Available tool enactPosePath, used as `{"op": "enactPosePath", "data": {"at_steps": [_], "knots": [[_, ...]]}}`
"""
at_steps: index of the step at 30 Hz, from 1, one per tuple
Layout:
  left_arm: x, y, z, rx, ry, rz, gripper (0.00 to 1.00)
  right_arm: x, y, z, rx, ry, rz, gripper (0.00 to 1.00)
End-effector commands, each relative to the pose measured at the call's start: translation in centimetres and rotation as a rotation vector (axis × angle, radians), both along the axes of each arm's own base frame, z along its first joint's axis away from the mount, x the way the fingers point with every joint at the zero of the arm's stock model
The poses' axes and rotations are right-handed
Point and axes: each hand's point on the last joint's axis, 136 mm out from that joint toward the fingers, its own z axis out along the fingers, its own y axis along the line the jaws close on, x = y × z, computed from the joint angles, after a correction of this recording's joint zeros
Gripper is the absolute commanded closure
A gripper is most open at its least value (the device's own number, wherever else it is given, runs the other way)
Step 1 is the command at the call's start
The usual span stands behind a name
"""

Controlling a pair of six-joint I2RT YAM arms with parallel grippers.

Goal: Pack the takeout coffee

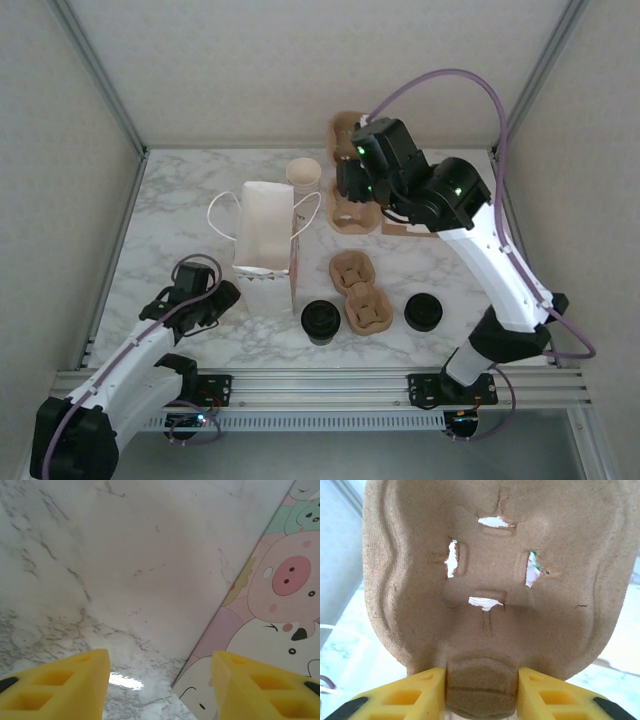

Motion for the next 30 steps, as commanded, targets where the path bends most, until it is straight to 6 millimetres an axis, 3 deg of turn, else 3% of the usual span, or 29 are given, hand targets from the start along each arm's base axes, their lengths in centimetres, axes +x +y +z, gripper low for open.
{"op": "enactPosePath", "data": {"at_steps": [1,8,15,21,30], "knots": [[0.2,-0.7,0.2,-0.033,-0.023,0.000,0.45,-0.1,1.4,1.3,-0.002,-0.041,0.022,0.62],[0.5,-1.6,0.8,-0.049,-0.059,-0.014,0.45,-0.8,5.8,2.2,0.084,-0.061,0.092,0.62],[0.7,-3.1,1.2,-0.075,-0.092,-0.034,0.45,-1.4,9.9,0.8,0.135,-0.017,0.148,0.62],[1.0,-5.1,2.2,-0.086,-0.135,-0.094,0.45,-1.2,12.0,-2.4,0.104,0.056,0.141,0.63],[0.0,-3.2,2.8,0.042,-0.123,-0.108,0.45,-0.8,13.0,-8.2,-0.014,0.171,0.098,0.63]]}}
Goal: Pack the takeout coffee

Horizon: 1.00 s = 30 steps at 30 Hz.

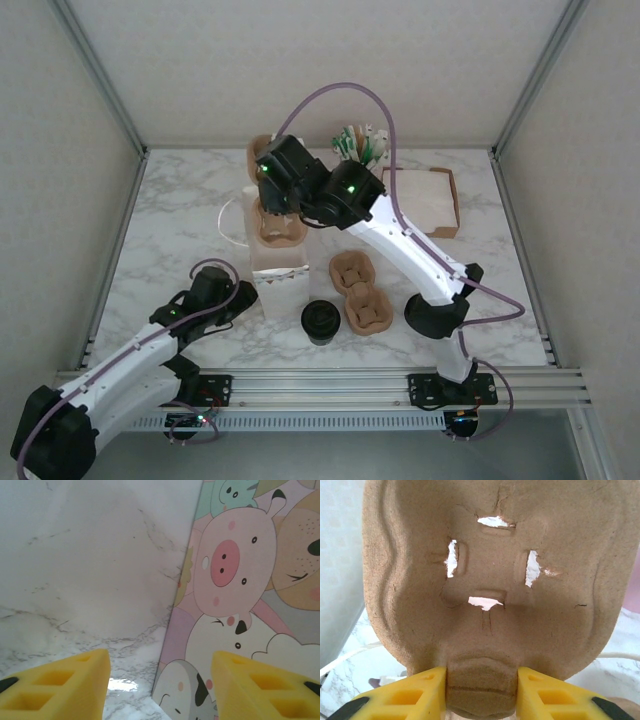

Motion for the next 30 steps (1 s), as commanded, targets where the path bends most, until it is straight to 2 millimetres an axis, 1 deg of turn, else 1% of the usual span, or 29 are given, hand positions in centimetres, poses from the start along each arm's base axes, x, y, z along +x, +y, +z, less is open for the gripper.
{"op": "enactPosePath", "data": {"at_steps": [1,5,10,12,14,16,20,25,30], "knots": [[-0.1,1.3,1.7,0.082,-0.035,0.006,0.44,-0.5,0.4,-1.5,-0.024,0.043,-0.016,0.63],[-0.4,2.8,3.3,0.145,-0.062,0.023,0.41,-0.8,1.0,-3.0,-0.043,0.080,-0.006,0.63],[0.3,5.4,8.1,0.293,-0.136,0.067,0.38,-0.9,0.7,-4.5,-0.096,0.103,-0.020,0.64],[0.7,6.7,9.6,0.369,-0.144,0.103,0.37,-1.0,0.5,-4.9,-0.111,0.113,-0.027,0.64],[1.1,7.5,10.7,0.422,-0.144,0.125,0.37,-1.1,0.4,-5.2,-0.121,0.123,-0.029,0.64],[1.6,7.9,11.4,0.442,-0.136,0.146,0.37,-1.2,0.4,-5.6,-0.130,0.135,-0.027,0.63],[2.4,7.8,12.0,0.427,-0.137,0.166,0.36,-1.3,0.6,-6.6,-0.152,0.155,-0.024,0.64],[2.8,7.9,12.4,0.407,-0.153,0.189,0.35,-1.2,1.2,-8.0,-0.172,0.179,-0.023,0.64],[2.9,7.9,12.4,0.407,-0.152,0.192,0.35,-1.1,1.8,-9.0,-0.180,0.198,-0.021,0.64]]}}
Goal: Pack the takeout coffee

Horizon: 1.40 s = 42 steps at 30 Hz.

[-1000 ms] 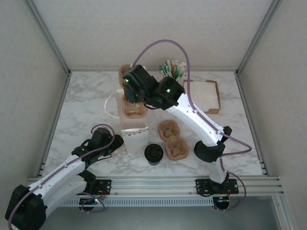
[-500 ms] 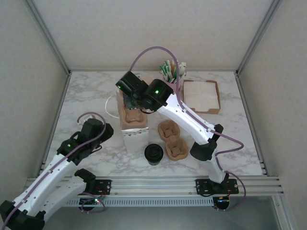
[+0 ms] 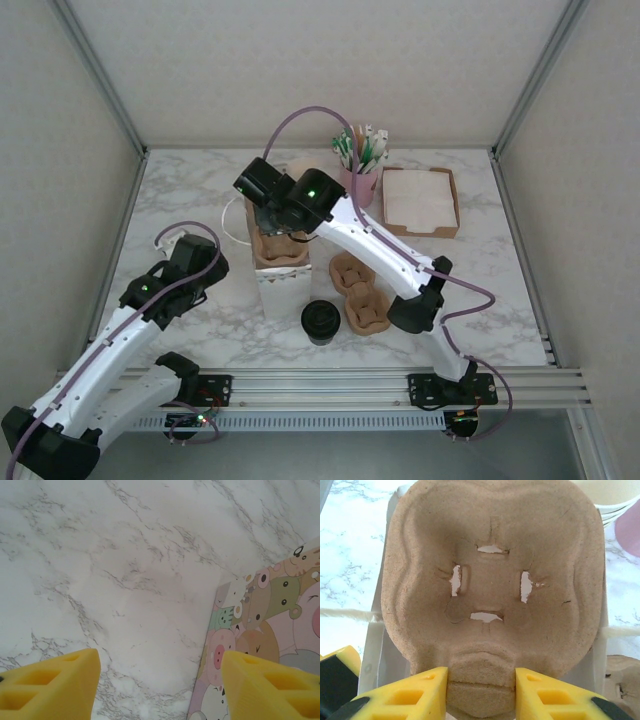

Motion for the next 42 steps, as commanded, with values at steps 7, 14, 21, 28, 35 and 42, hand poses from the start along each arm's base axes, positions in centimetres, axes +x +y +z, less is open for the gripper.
{"op": "enactPosePath", "data": {"at_steps": [7,14,21,28,35,42], "knots": [[0.1,0.8,0.9,0.023,-0.012,0.024,0.35,-0.4,0.1,-1.3,-0.041,0.023,-0.016,0.64],[0.3,0.8,1.0,0.027,-0.011,0.023,0.36,-0.9,0.0,-1.9,-0.055,0.049,-0.014,0.64],[0.5,1.3,1.3,0.059,-0.009,0.032,0.36,-1.1,-0.7,-1.1,-0.074,0.026,-0.001,0.65],[0.6,1.6,1.7,0.082,-0.013,0.032,0.36,-1.4,-0.2,-3.4,-0.122,0.072,0.022,0.65],[0.7,1.7,1.8,0.095,-0.013,0.032,0.36,-1.5,-0.5,-4.4,-0.162,0.089,0.027,0.65],[1.0,1.8,2.2,0.111,-0.017,0.033,0.36,-1.8,-1.1,-4.4,-0.182,0.100,0.035,0.66]]}}
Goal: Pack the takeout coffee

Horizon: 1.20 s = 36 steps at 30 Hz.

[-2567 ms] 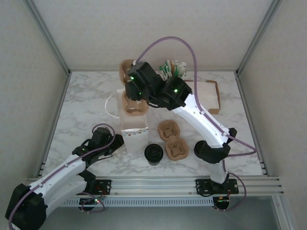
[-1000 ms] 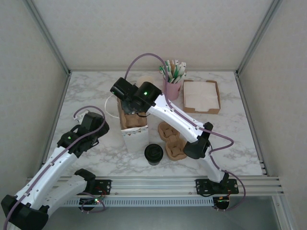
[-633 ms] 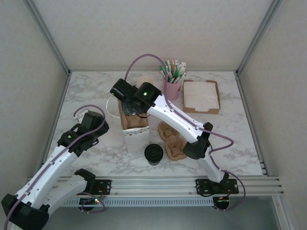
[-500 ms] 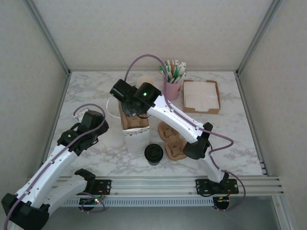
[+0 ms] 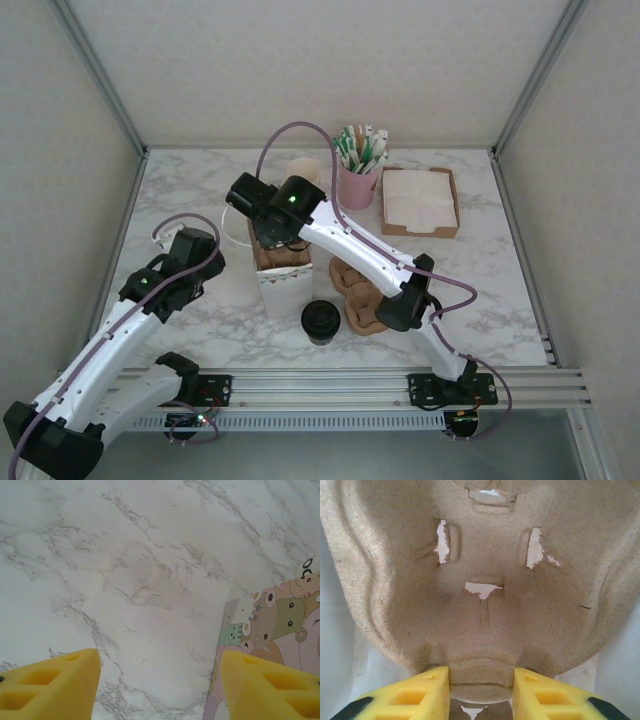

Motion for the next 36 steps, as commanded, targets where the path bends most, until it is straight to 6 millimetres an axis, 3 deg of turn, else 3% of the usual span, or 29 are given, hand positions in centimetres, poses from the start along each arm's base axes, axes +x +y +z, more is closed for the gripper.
{"op": "enactPosePath", "data": {"at_steps": [1,8,13,21,36], "knots": [[0.1,0.9,1.1,0.036,-0.014,0.021,0.36,-0.9,-0.5,0.4,-0.024,0.010,0.025,0.66],[0.3,1.0,1.4,0.048,-0.018,0.018,0.36,-1.2,-0.6,2.6,0.021,-0.019,0.048,0.66],[0.6,1.3,1.7,0.066,-0.021,0.027,0.36,-1.8,-1.1,2.4,-0.005,0.003,0.069,0.66],[1.3,1.2,2.7,0.058,-0.032,0.024,0.35,-2.2,-1.5,-0.2,-0.101,0.060,0.100,0.66],[1.9,0.9,4.0,0.026,-0.057,0.017,0.35,-2.9,-1.4,-3.1,-0.171,0.129,0.140,0.66]]}}
